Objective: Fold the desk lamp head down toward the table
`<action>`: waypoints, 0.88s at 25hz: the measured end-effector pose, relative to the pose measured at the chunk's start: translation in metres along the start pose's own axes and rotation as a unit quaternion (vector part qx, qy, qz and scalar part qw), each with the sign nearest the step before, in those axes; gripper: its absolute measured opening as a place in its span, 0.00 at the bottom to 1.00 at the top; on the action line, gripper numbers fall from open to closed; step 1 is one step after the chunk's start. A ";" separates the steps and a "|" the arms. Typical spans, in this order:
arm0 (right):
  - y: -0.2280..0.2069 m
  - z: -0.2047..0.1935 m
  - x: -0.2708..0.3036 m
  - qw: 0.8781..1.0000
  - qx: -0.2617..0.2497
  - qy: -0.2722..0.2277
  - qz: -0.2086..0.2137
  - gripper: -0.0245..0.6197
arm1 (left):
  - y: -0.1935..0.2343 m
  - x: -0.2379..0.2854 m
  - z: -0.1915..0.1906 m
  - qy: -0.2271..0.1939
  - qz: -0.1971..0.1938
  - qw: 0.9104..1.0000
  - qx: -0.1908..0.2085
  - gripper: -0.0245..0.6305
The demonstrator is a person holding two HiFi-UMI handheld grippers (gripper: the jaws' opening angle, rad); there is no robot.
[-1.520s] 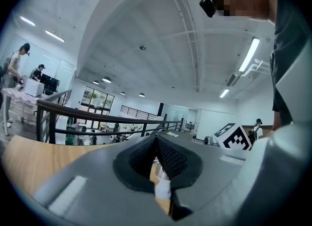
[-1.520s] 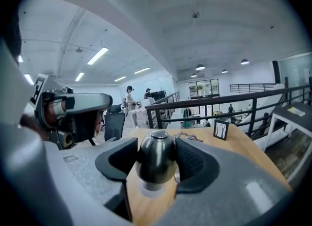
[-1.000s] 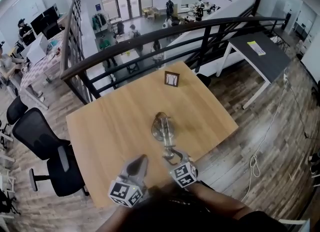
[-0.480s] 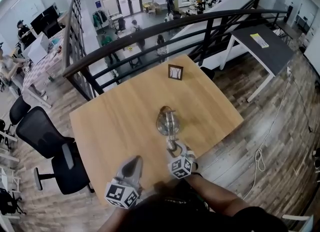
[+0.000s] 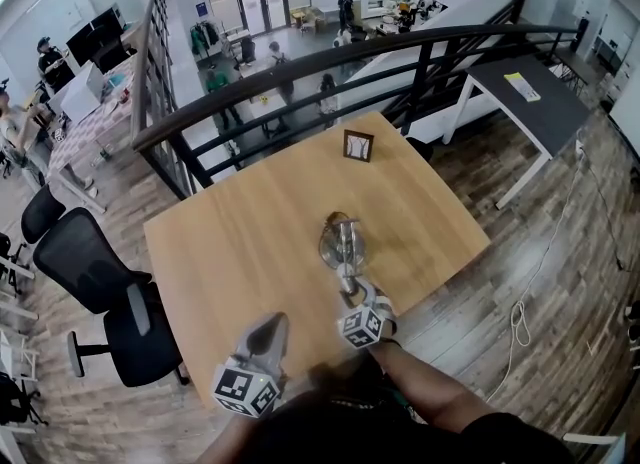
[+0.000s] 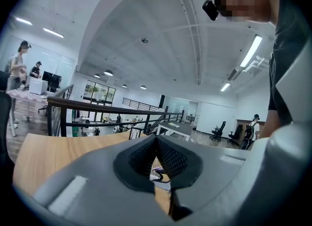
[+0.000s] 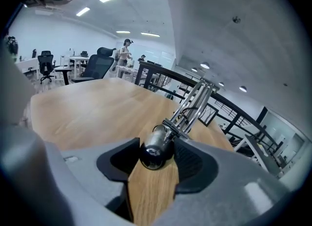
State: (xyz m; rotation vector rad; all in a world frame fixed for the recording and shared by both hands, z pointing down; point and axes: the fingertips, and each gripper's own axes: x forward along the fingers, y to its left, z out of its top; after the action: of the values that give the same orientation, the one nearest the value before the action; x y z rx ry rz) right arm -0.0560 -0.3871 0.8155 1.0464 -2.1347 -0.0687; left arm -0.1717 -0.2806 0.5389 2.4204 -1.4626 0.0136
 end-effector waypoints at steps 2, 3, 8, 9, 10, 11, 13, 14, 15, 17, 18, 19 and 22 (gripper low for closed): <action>-0.001 -0.002 -0.001 1.000 -0.002 0.006 0.003 0.37 | -0.002 -0.002 -0.002 -0.003 -0.004 1.000 0.000 0.04; -0.002 -0.002 -0.002 1.000 -0.002 0.010 0.008 0.37 | -0.003 -0.004 -0.001 -0.004 -0.005 1.000 0.000 0.04; -0.007 0.008 -0.020 0.999 0.030 0.000 0.033 0.36 | -0.006 -0.013 0.005 -0.014 -0.017 1.000 0.000 0.04; -0.007 0.013 -0.027 0.999 0.038 -0.009 0.035 0.36 | -0.005 -0.015 0.005 -0.017 -0.020 1.000 0.001 0.04; -0.005 0.018 -0.034 0.998 0.046 -0.020 0.036 0.35 | -0.006 -0.017 0.004 -0.021 -0.024 1.000 0.002 0.04; -0.003 0.025 -0.043 0.997 0.055 -0.031 0.037 0.34 | -0.006 -0.019 0.003 -0.024 -0.027 0.999 0.002 0.04; 0.001 0.040 -0.064 0.995 0.076 -0.054 0.045 0.28 | -0.011 -0.022 0.001 -0.029 -0.035 0.999 0.002 0.04; 0.002 0.049 -0.076 0.993 0.087 -0.067 0.050 0.22 | -0.015 -0.022 0.000 -0.031 -0.040 0.999 0.002 0.04; 0.003 0.061 -0.088 0.990 0.096 -0.083 0.055 0.18 | -0.019 -0.021 0.000 -0.032 -0.046 0.998 0.001 0.04; 0.006 0.087 -0.115 0.985 0.111 -0.117 0.066 0.11 | -0.029 -0.018 -0.001 -0.035 -0.060 0.998 0.000 0.04; 0.008 0.098 -0.129 0.982 0.116 -0.133 0.073 0.08 | -0.034 -0.016 -0.002 -0.036 -0.067 0.997 -0.001 0.04; 0.009 0.109 -0.143 0.978 0.122 -0.149 0.081 0.05 | -0.039 -0.015 -0.003 -0.037 -0.073 0.997 0.000 0.04; 0.009 0.133 -0.183 0.963 0.158 -0.191 0.103 0.04 | -0.052 -0.016 -0.002 -0.042 -0.084 0.996 0.001 0.04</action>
State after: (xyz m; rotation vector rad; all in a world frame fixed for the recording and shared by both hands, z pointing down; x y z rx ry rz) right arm -0.0756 -0.2875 0.6127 1.0459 -2.6599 0.1913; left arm -0.1337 -0.2442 0.5248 2.5652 -1.2876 -0.1252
